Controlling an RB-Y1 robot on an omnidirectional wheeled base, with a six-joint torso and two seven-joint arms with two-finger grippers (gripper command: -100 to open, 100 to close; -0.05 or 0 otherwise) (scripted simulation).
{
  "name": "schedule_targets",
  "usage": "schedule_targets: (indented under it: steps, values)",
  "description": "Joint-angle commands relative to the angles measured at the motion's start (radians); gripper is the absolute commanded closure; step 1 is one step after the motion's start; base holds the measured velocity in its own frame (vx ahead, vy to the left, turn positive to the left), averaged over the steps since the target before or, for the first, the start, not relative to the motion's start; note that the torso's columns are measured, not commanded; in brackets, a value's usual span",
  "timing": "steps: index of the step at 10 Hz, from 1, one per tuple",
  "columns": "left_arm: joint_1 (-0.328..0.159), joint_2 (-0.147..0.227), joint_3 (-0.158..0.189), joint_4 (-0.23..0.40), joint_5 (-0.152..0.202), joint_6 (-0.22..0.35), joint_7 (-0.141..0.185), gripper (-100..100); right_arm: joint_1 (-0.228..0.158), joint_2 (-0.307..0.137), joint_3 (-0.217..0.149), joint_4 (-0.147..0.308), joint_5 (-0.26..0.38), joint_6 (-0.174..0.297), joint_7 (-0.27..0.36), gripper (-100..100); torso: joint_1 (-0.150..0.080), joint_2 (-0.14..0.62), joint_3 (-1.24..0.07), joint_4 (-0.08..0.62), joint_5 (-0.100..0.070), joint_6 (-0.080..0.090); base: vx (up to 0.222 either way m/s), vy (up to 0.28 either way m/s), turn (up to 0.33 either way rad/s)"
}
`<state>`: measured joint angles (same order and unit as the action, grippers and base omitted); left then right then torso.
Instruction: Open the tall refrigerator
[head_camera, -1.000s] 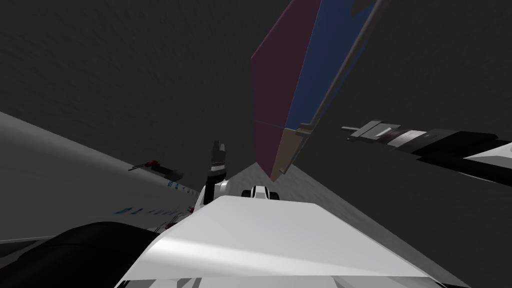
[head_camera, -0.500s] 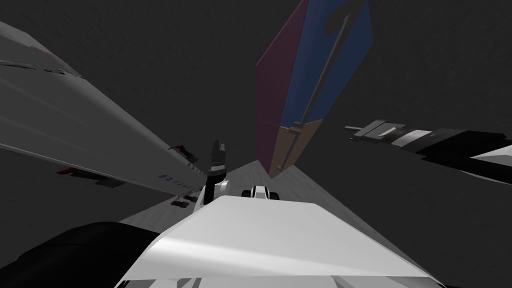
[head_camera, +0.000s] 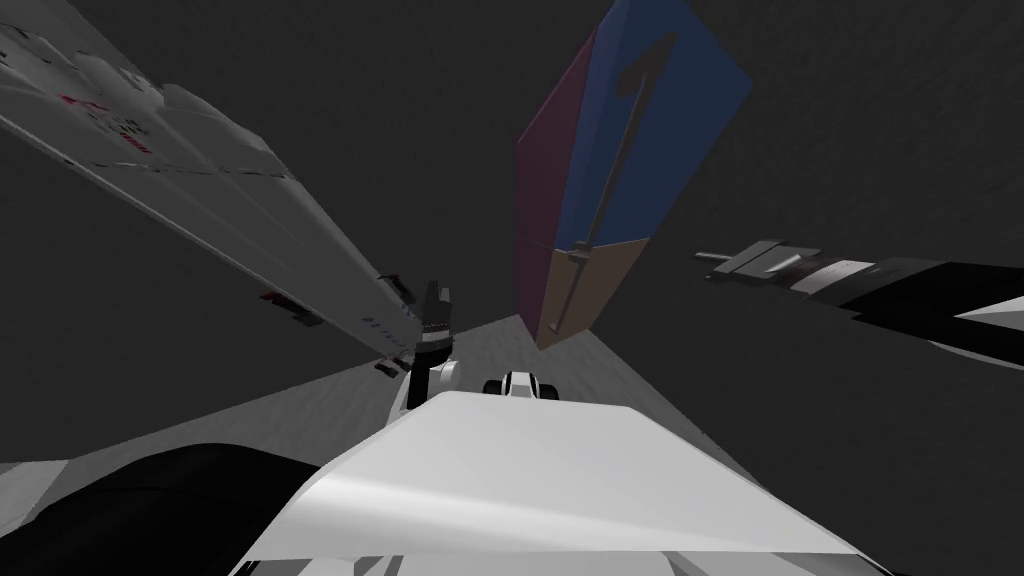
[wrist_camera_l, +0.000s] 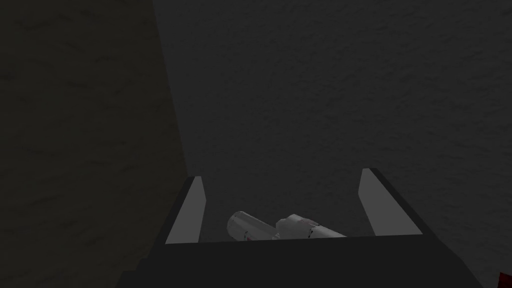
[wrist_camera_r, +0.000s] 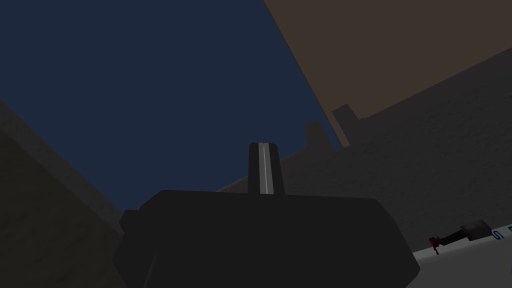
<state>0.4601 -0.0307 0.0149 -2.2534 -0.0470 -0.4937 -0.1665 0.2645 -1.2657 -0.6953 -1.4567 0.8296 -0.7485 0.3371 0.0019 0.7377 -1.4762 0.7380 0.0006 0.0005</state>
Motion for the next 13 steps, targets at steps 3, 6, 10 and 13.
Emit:
schedule_targets:
  steps: [3, 6, 10, 13]
  values:
    - [0.000, 0.000, 0.000, 0.000, 0.000, 0.000, 0.000, 0, -0.002, -0.011, 0.001, 0.038, 0.005, 0.010, 0.006, -100, 0.002, -0.005, -0.002, -0.001, 0.000, 0.000, -0.101, -0.016, 0.048]
    - [0.001, 0.000, 0.000, 0.000, 0.000, 0.000, 0.000, 0, 0.005, -0.022, 0.003, 0.061, 0.013, 0.037, 0.002, -100, 0.004, -0.007, -0.005, -0.002, 0.002, -0.001, 0.134, 0.210, -0.012]
    - [0.001, 0.000, 0.000, 0.000, 0.000, 0.000, 0.000, 0, 0.018, -0.043, 0.008, 0.107, 0.030, 0.089, -0.006, -100, -0.002, 0.001, 0.001, 0.000, -0.001, 0.000, 0.165, 0.237, -0.018]
    - [0.001, 0.000, 0.000, 0.000, 0.000, 0.000, 0.000, 0, 0.027, -0.058, 0.011, 0.138, 0.041, 0.124, -0.012, -100, -0.003, 0.001, 0.000, 0.000, -0.001, 0.000, 0.141, 0.223, -0.016]
